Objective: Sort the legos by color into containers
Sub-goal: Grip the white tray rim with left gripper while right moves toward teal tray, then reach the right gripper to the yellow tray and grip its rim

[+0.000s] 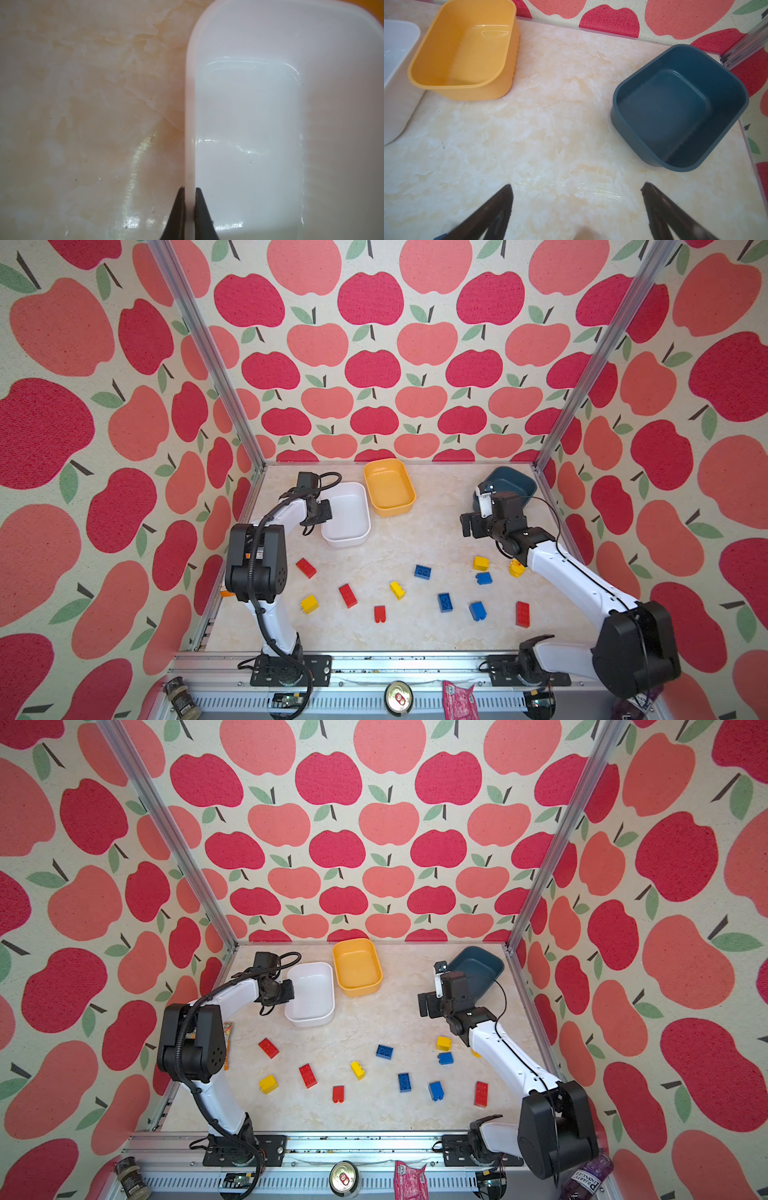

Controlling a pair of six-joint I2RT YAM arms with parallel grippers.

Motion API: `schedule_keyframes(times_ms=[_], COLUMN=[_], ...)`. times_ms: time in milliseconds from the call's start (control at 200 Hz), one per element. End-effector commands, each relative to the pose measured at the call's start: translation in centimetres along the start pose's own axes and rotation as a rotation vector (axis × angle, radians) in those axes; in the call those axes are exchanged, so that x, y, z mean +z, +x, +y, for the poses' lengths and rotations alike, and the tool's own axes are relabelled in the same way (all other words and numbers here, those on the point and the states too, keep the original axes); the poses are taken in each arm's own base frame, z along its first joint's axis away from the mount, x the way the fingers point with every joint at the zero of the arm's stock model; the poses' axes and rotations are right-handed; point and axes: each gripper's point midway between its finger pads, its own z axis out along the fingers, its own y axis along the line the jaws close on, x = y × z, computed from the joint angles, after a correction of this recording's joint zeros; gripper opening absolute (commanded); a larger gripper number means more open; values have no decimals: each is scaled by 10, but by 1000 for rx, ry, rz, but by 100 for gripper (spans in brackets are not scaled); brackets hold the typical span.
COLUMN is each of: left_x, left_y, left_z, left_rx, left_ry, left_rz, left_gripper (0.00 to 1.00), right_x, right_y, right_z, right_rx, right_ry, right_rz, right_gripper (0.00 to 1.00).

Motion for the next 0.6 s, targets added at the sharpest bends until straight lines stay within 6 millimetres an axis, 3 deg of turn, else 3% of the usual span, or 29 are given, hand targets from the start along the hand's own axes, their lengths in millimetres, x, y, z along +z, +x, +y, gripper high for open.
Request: schedule_keyframes(times_ms=[0,235,395,595], left_x=[-9,-18,-19,-32], left_y=[31,50,51,37], left_z=[-2,-7,-11,-17], left_rx=[50,72,62,50], left_ry=[-29,-50,-32,-20], left_rz=[94,118,116,61], left_gripper=[0,1,23,43], right_x=[-9,-5,7,34], right_y=[-13,-14,-18,-38], right_z=[4,19,31,50], right_rx=[12,1,0,23], right_ry=[0,-30,-63,-132], right_rz=[-24,-13,7,39], right_gripper=[99,99,99,99])
